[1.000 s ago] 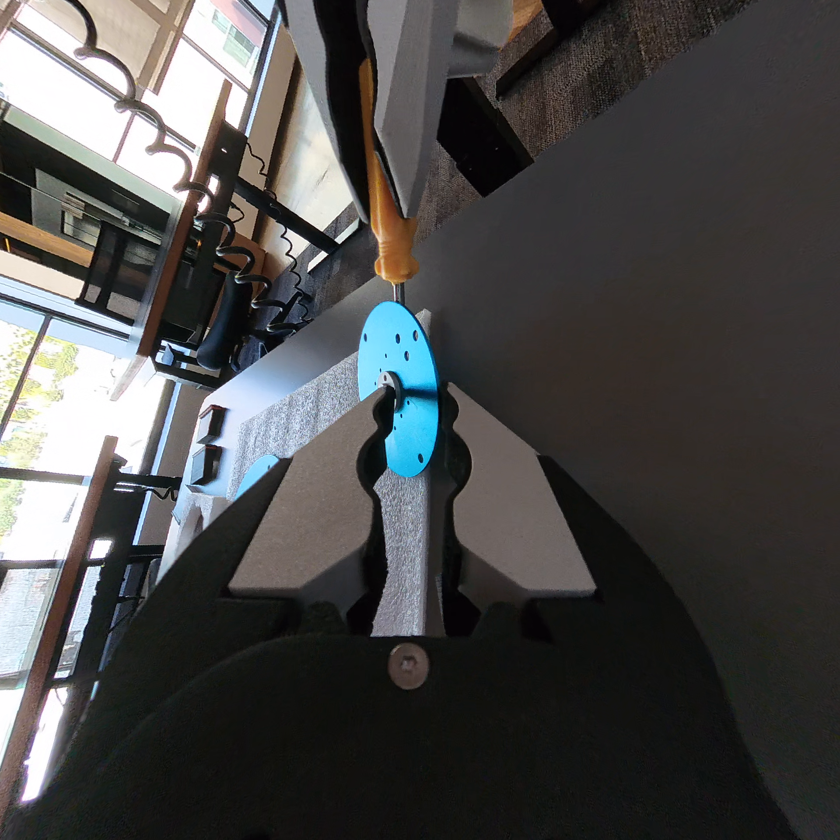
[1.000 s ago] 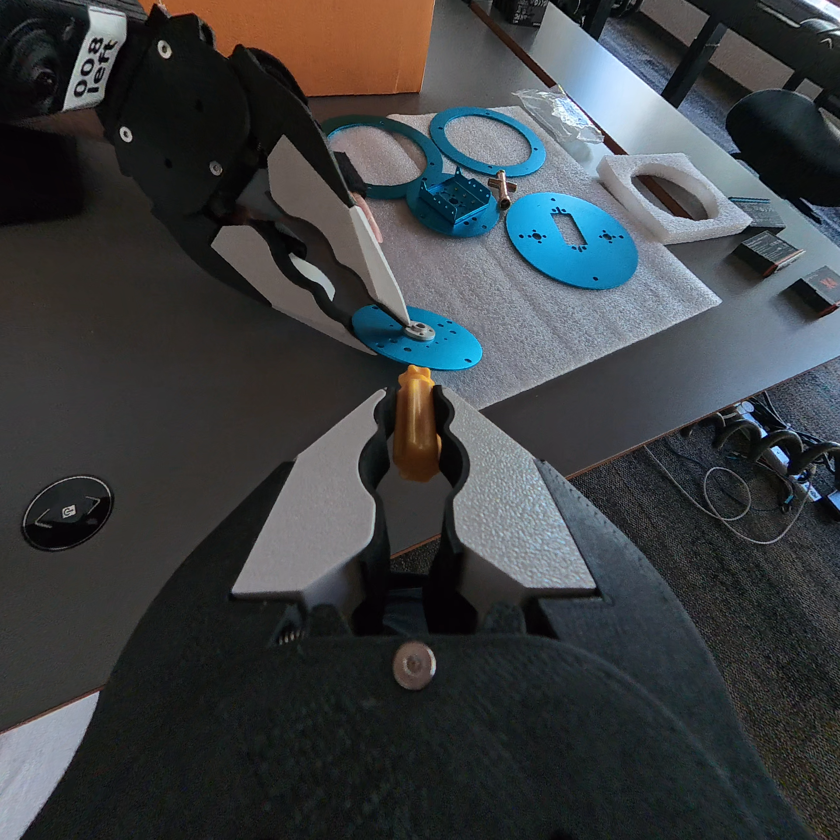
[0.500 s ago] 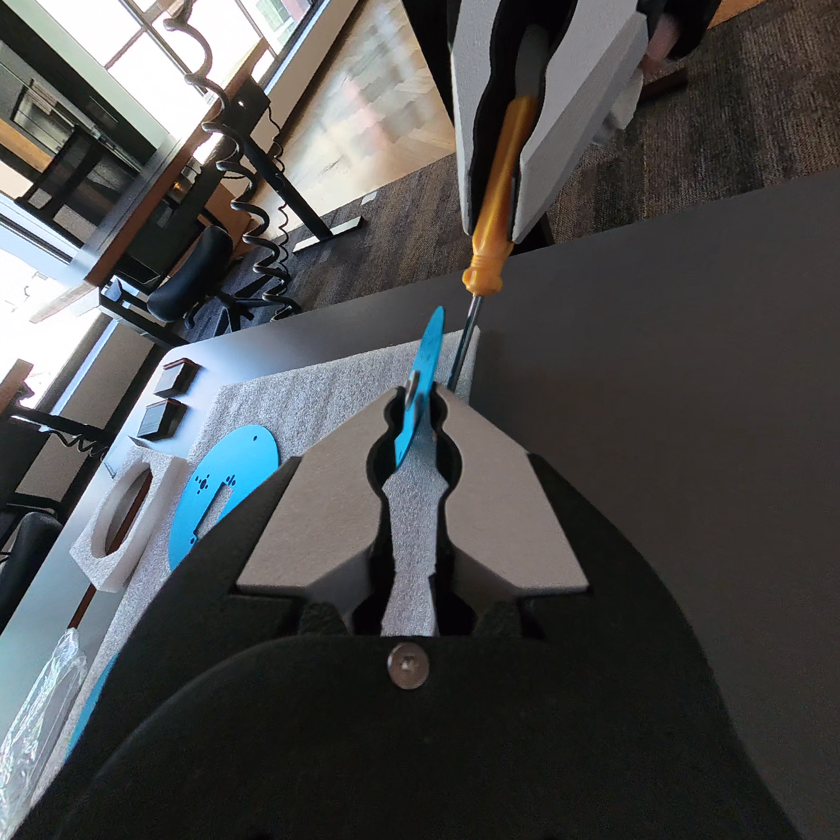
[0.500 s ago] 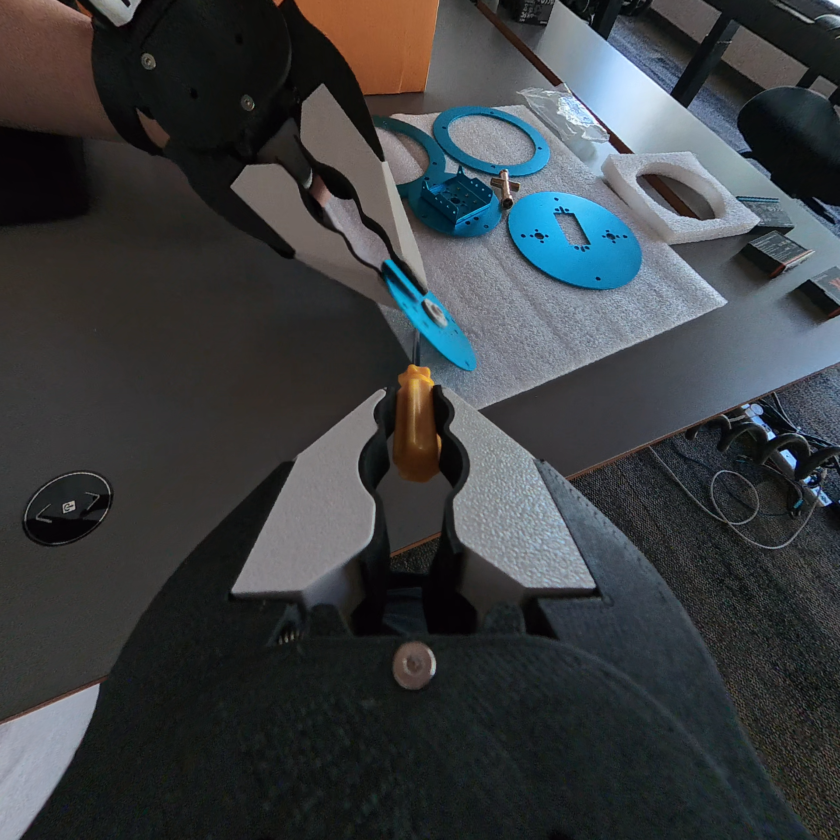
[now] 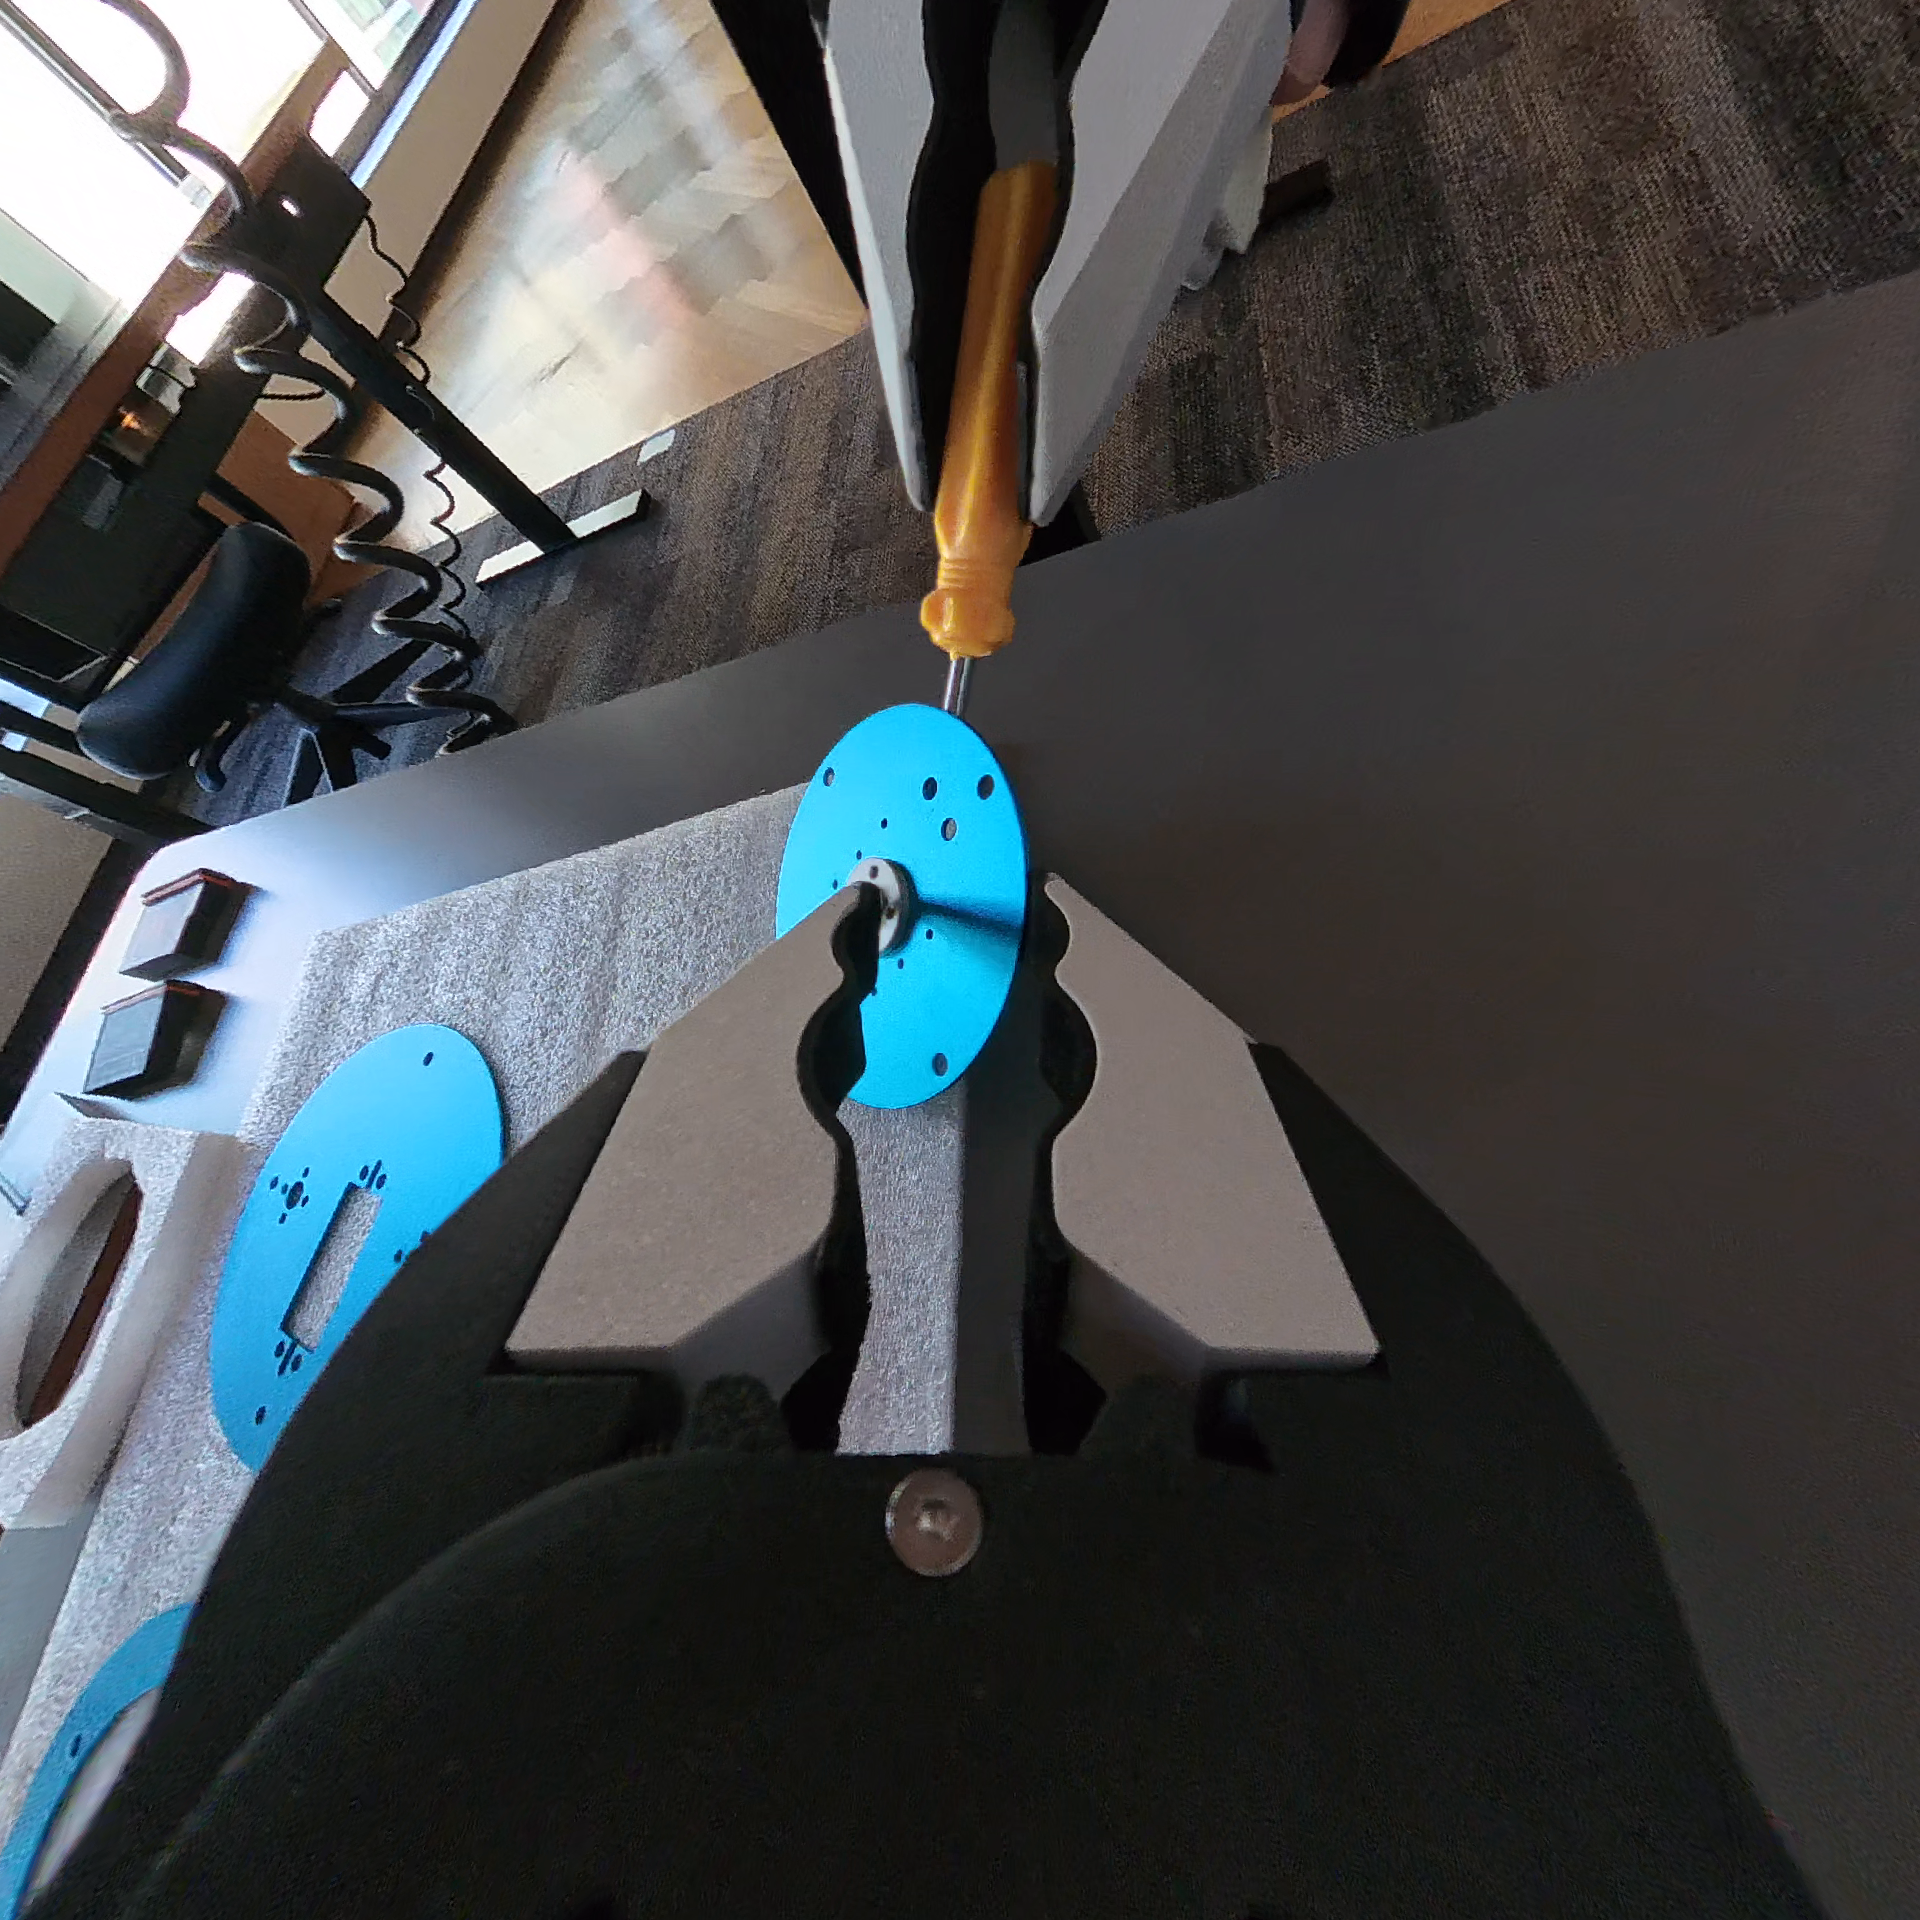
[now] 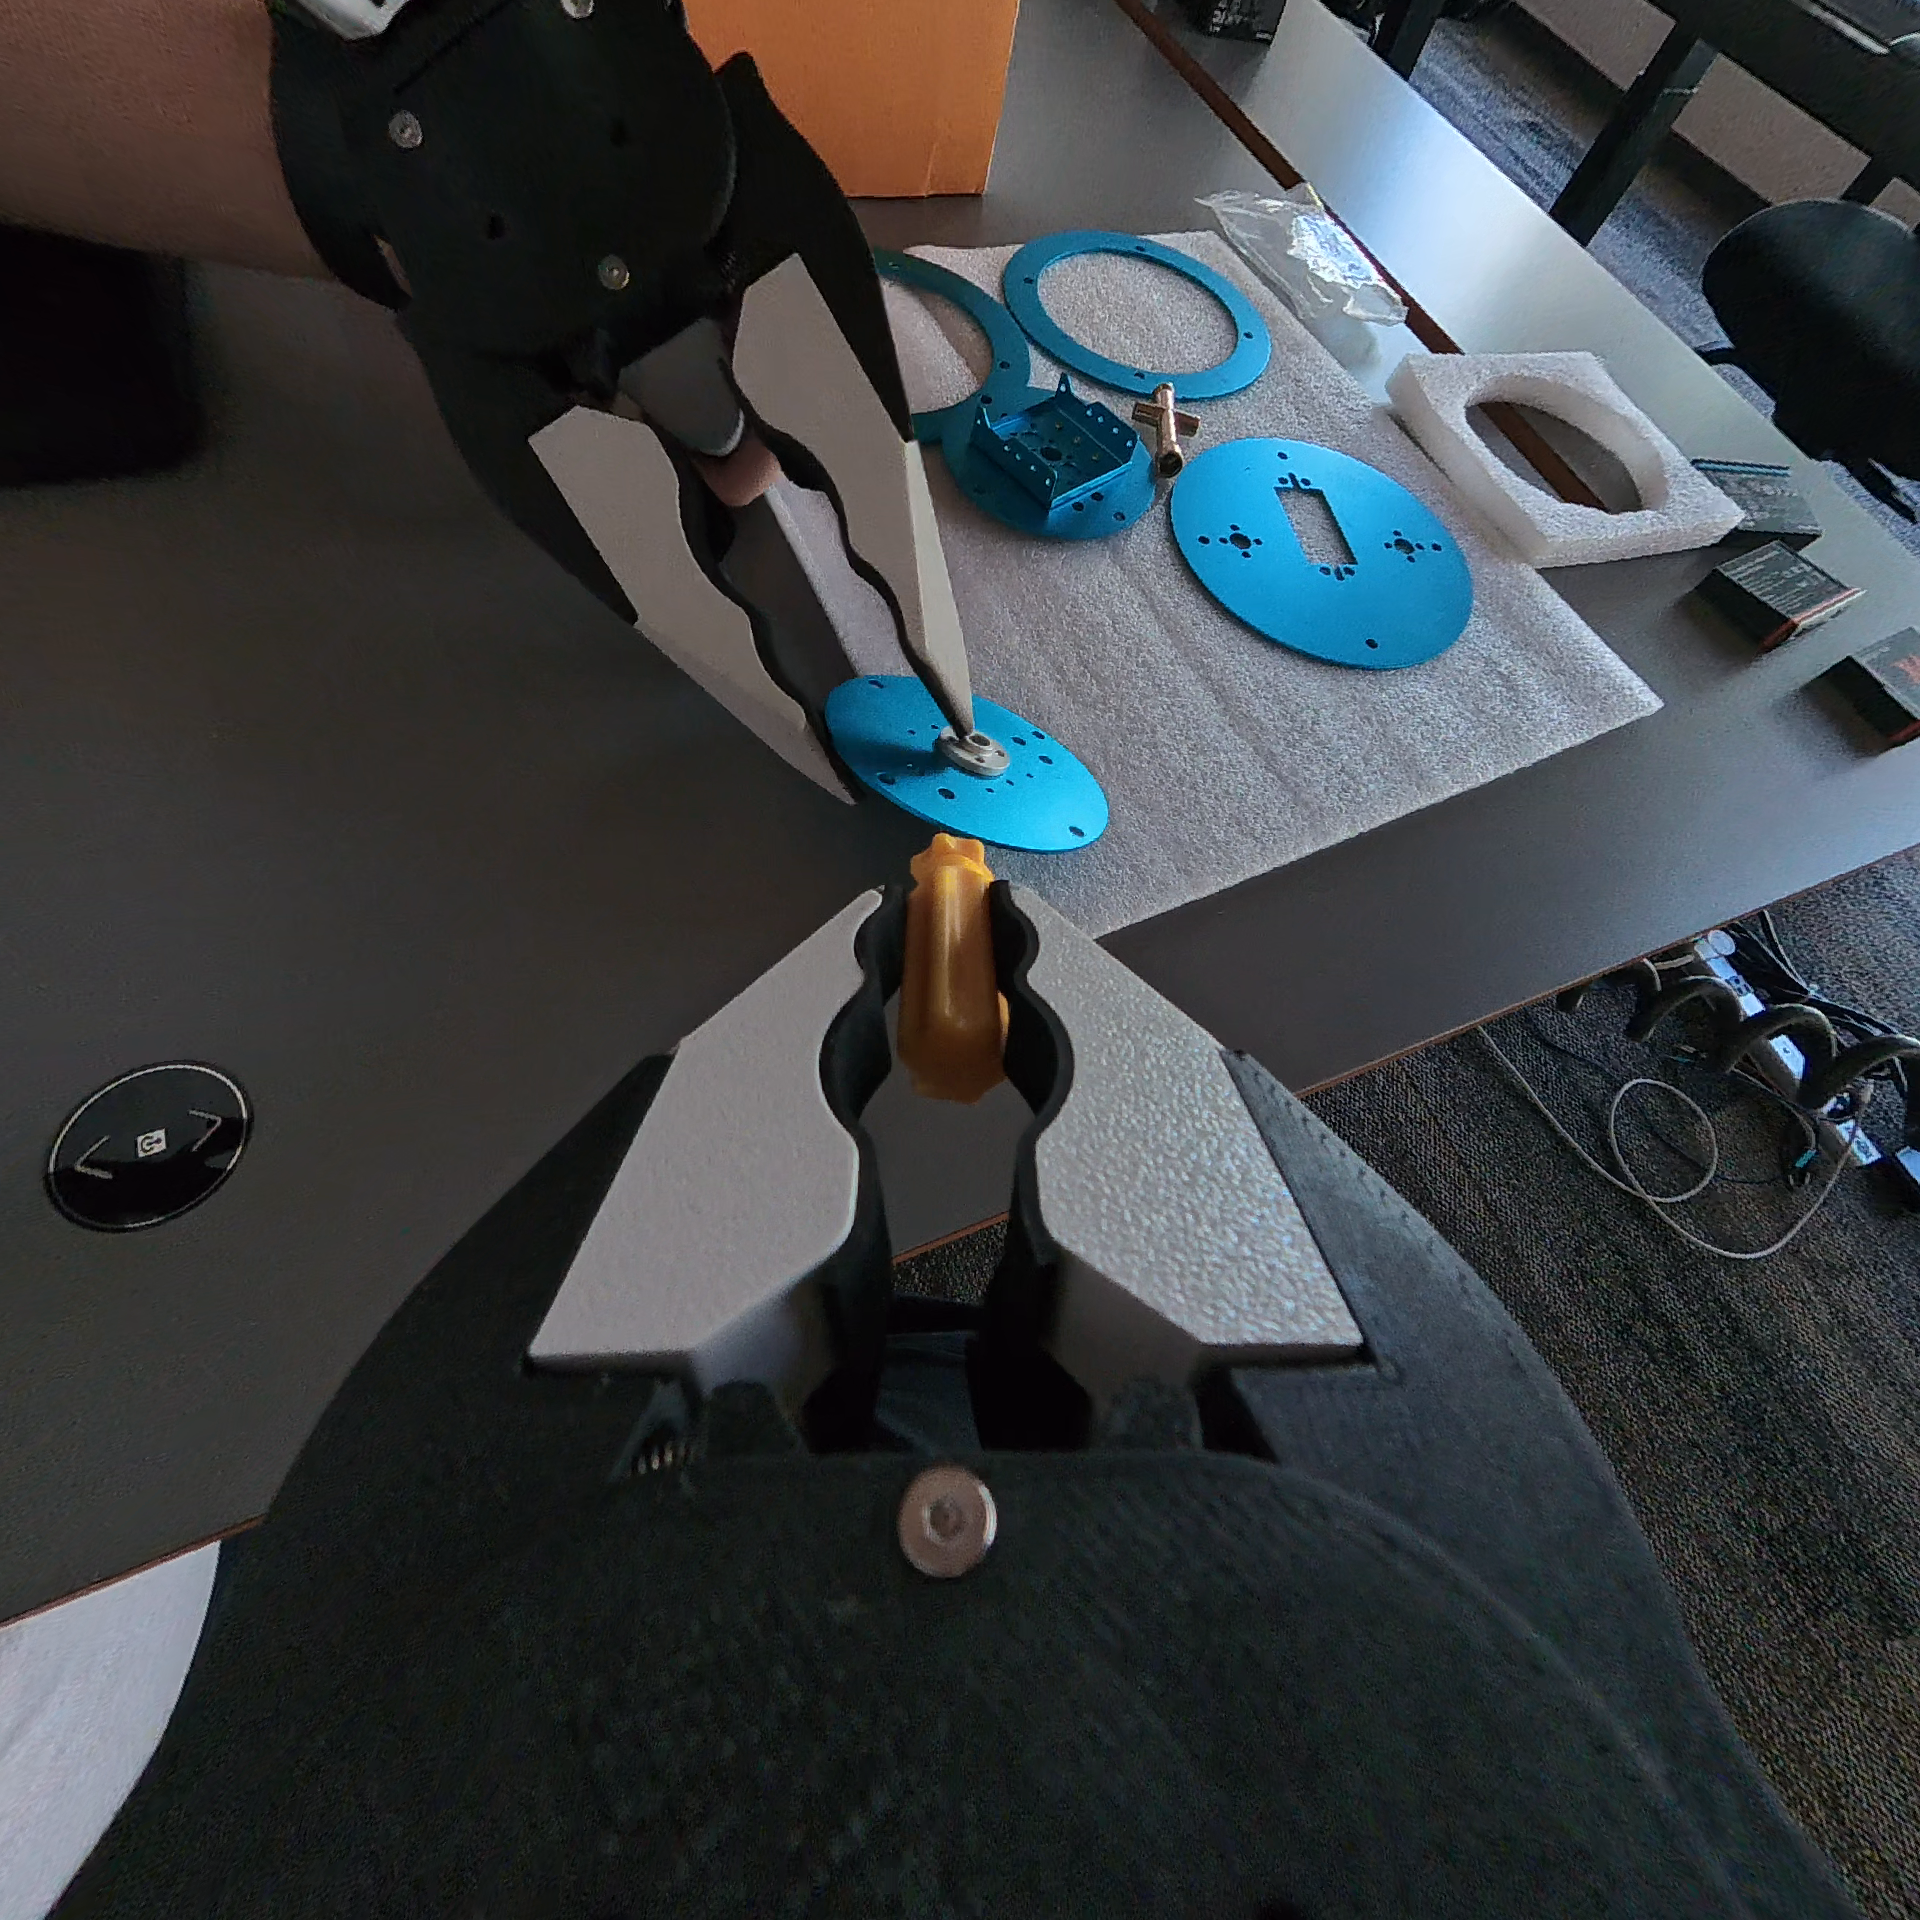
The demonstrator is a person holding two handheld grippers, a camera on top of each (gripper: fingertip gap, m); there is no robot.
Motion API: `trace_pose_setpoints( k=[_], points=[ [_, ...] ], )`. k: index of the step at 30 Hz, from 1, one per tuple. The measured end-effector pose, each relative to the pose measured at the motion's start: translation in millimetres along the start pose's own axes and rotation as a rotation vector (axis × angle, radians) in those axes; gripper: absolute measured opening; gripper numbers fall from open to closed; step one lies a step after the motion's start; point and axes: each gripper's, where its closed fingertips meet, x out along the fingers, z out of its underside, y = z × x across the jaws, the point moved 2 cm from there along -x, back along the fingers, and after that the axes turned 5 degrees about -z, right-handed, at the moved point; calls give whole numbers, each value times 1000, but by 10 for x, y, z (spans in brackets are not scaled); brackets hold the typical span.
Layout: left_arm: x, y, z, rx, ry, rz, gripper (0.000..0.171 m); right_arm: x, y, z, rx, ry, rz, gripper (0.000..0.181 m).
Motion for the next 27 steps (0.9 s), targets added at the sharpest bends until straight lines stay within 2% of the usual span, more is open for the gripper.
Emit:
trace_pose_setpoints(
  k=[6, 9, 12, 16, 18, 23, 27],
  points=[
    [-27, -66, -29, -105, 27, 11, 20, -2, 3, 1, 0, 0, -3, 15],
    [-51, -104, -40, -97, 39, -19, 13, -5, 6, -4, -2, 1, -3, 15],
    [-43, -108, -10, -88, 26, -35, 28, -5, 5, -3, -4, 0, -4, 15],
    [-17, -43, 18, -107, 9, 24, 48, -4, 4, 0, -6, 0, -6, 15],
    [-34, -45, -12, -139, 33, 54, 43, -5, 3, 2, -7, -1, -6, 15],
    [-72, -167, -52, -241, 78, 48, 50, -6, 5, -5, -11, 3, -6, 15],
    [-71, -125, 25, -157, 25, 36, 53, -3, 32, -11, 1, 3, -4, 15]
  ],
)
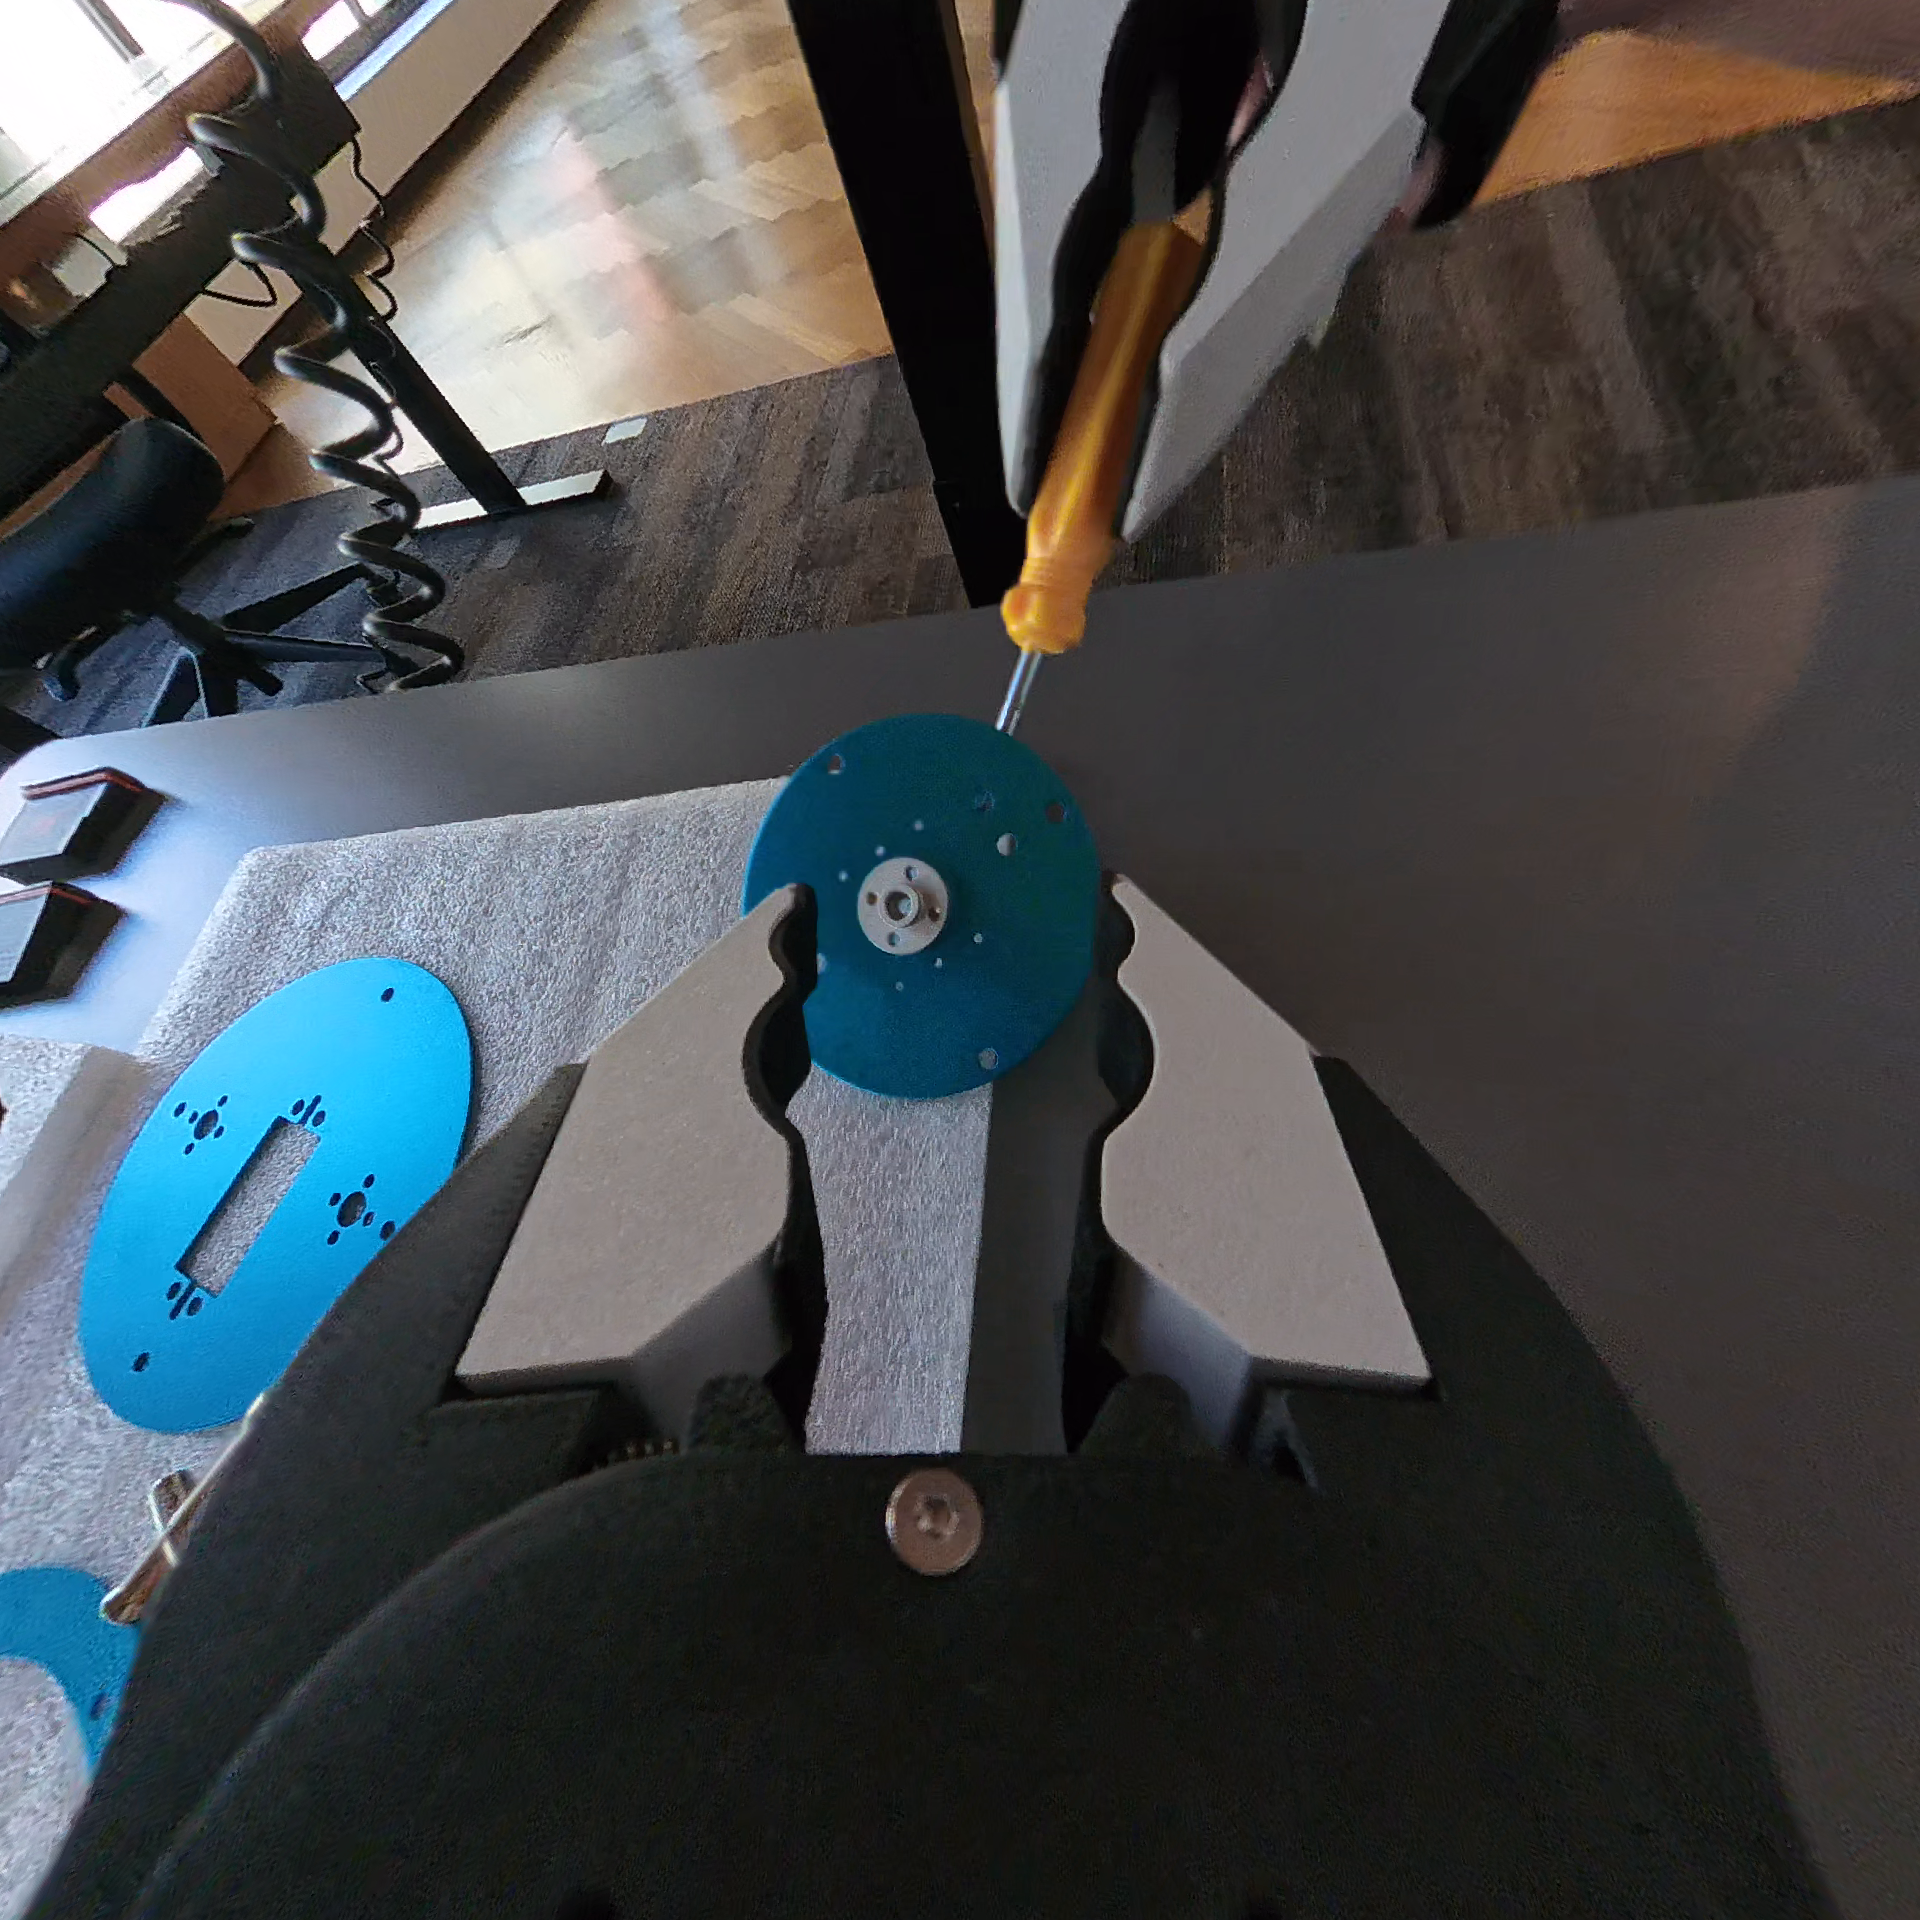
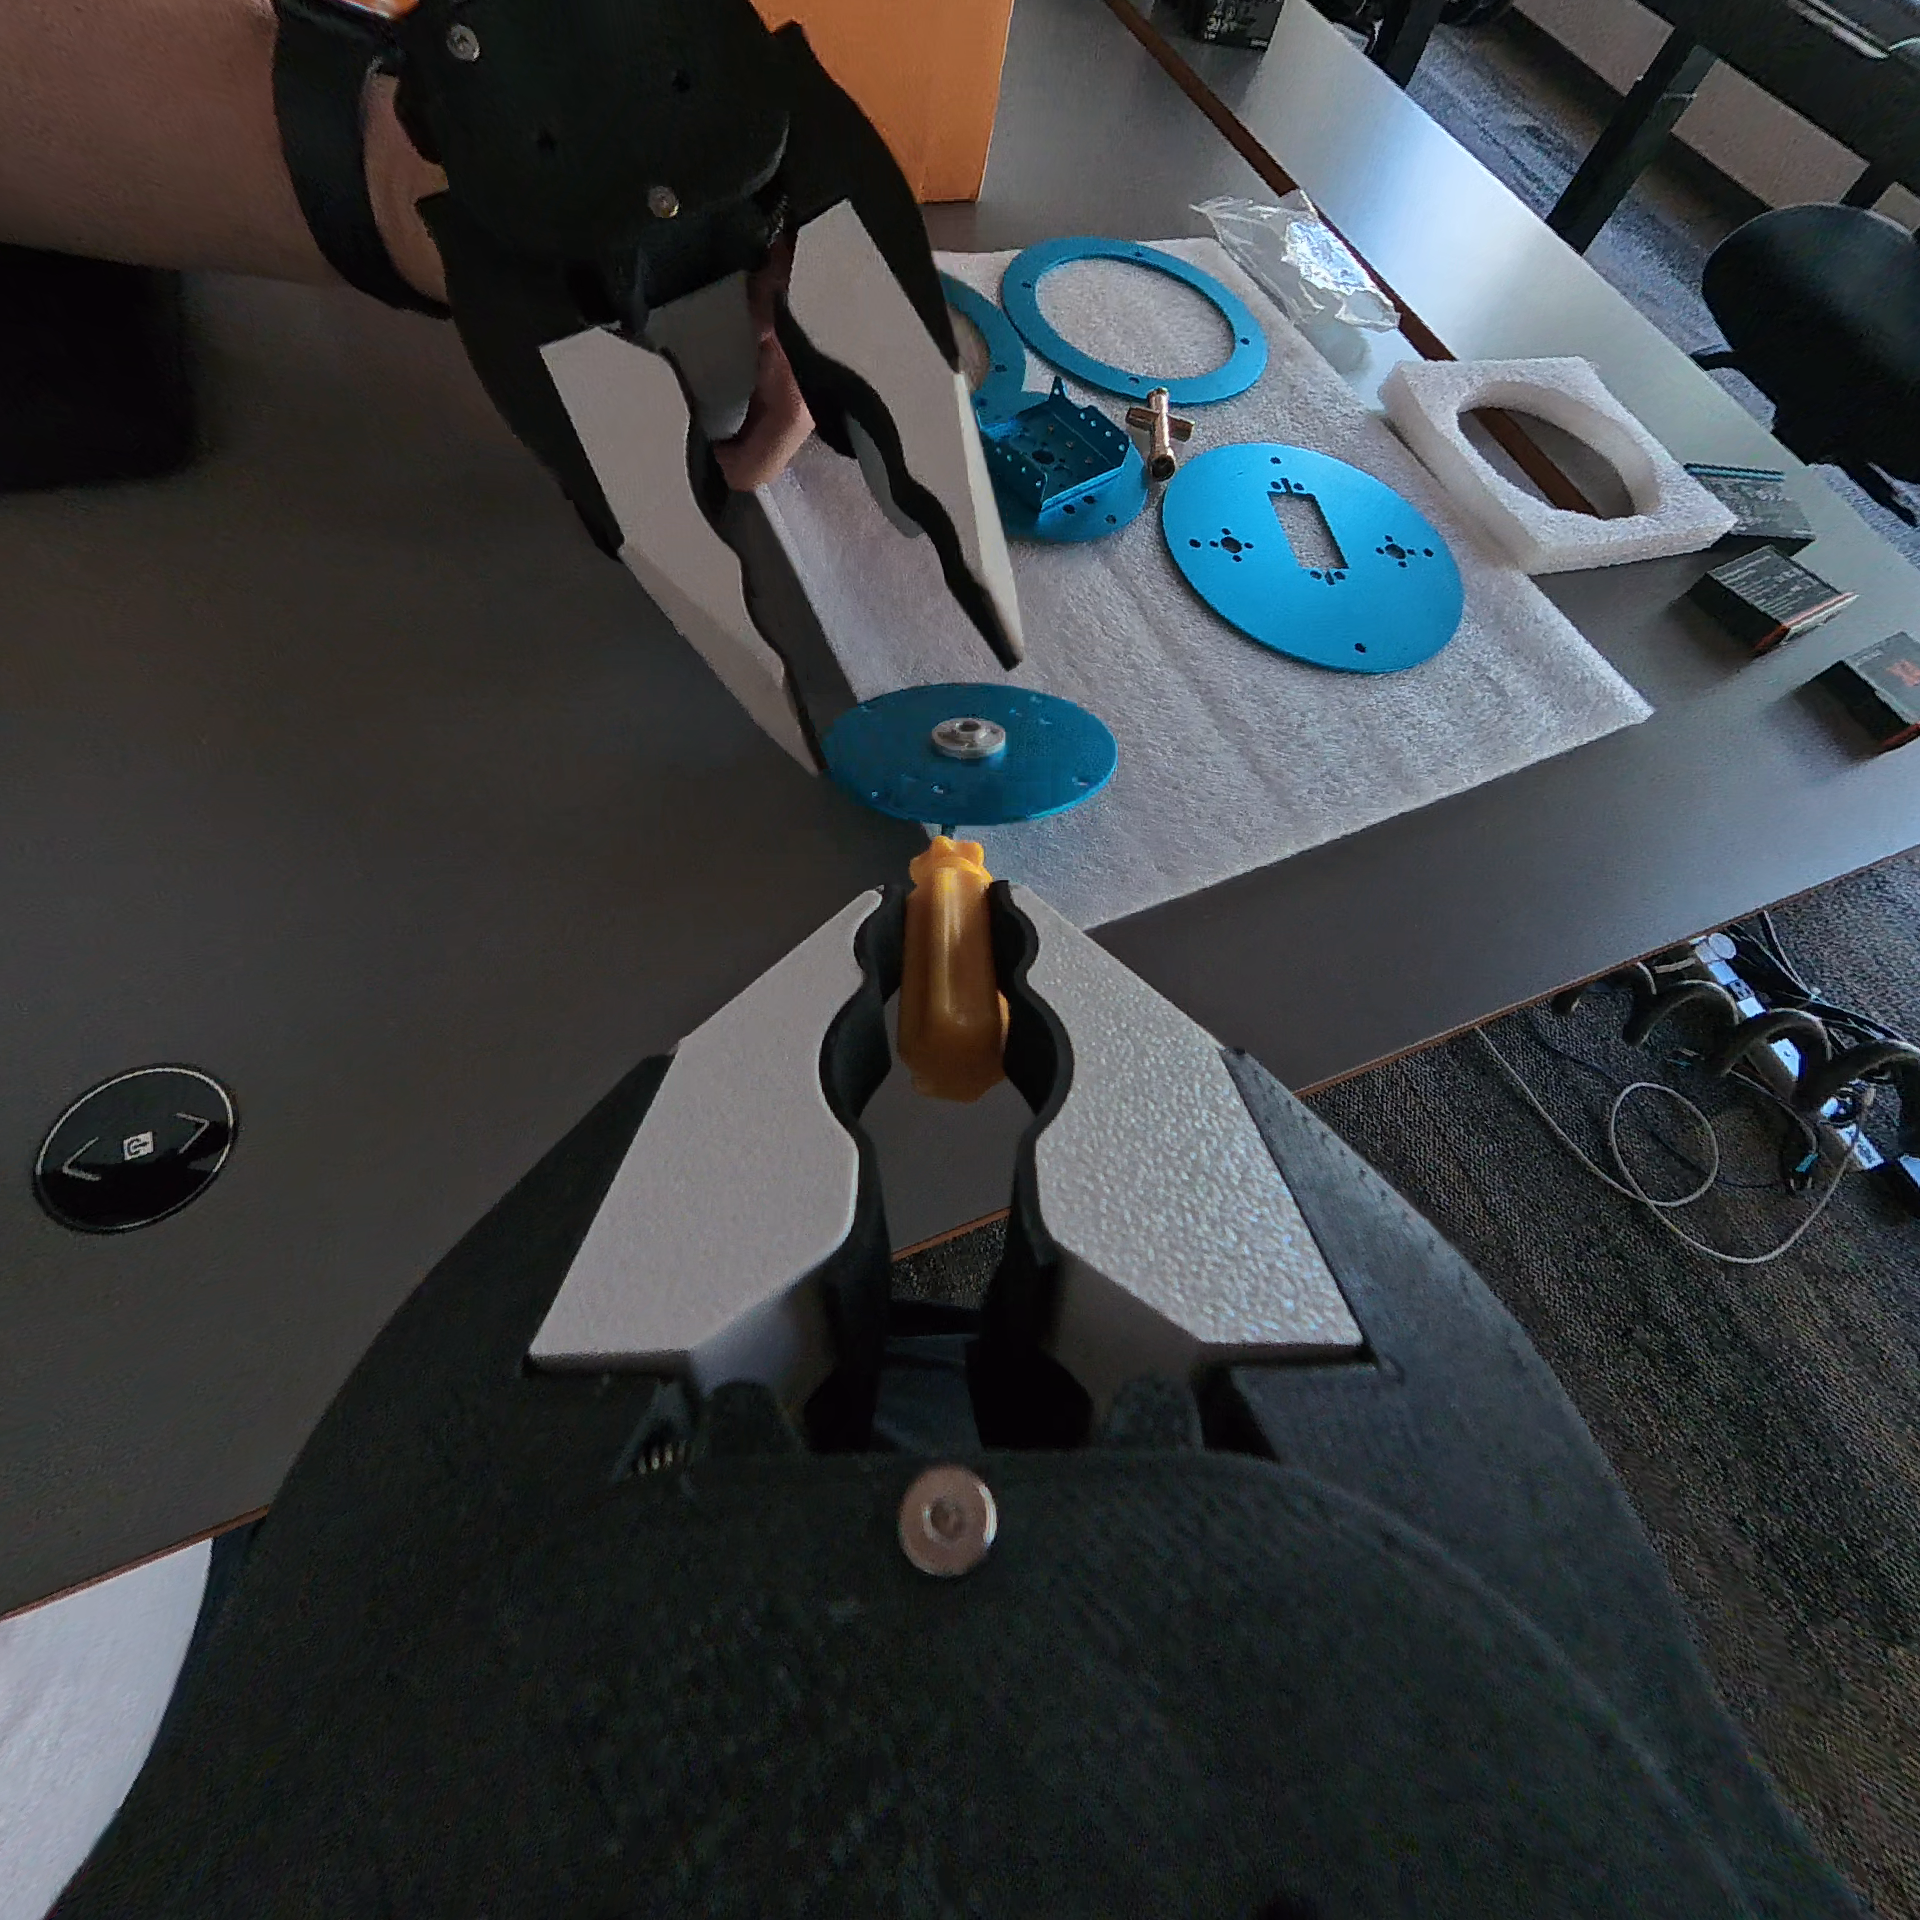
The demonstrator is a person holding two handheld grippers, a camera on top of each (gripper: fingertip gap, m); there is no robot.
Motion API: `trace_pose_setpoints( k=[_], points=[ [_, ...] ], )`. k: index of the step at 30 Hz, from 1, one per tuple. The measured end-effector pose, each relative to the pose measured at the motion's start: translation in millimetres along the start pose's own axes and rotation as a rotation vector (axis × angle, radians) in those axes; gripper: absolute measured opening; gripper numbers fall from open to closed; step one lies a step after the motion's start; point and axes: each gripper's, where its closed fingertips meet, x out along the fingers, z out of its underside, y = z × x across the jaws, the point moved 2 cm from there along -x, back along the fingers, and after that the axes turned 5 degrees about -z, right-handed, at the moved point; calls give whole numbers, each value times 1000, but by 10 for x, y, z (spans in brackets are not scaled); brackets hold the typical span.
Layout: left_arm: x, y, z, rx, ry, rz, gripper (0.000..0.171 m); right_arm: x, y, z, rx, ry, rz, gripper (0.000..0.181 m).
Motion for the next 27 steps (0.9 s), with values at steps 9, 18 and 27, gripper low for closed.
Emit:
trace_pose_setpoints(
  k=[9, 18, 27],
  points=[
    [-29, 31, 178, 464, -124, -142, 38, 3, 13, 4, 42, 16, -22, 15],
    [14, -10, 191, 610, -94, -125, 35, 8, 25, -4, 53, 6, -26, 15],
    [82, 24, 172, 563, -50, -101, 29, 11, 20, 5, 57, 3, -26, 15]
  ],
)
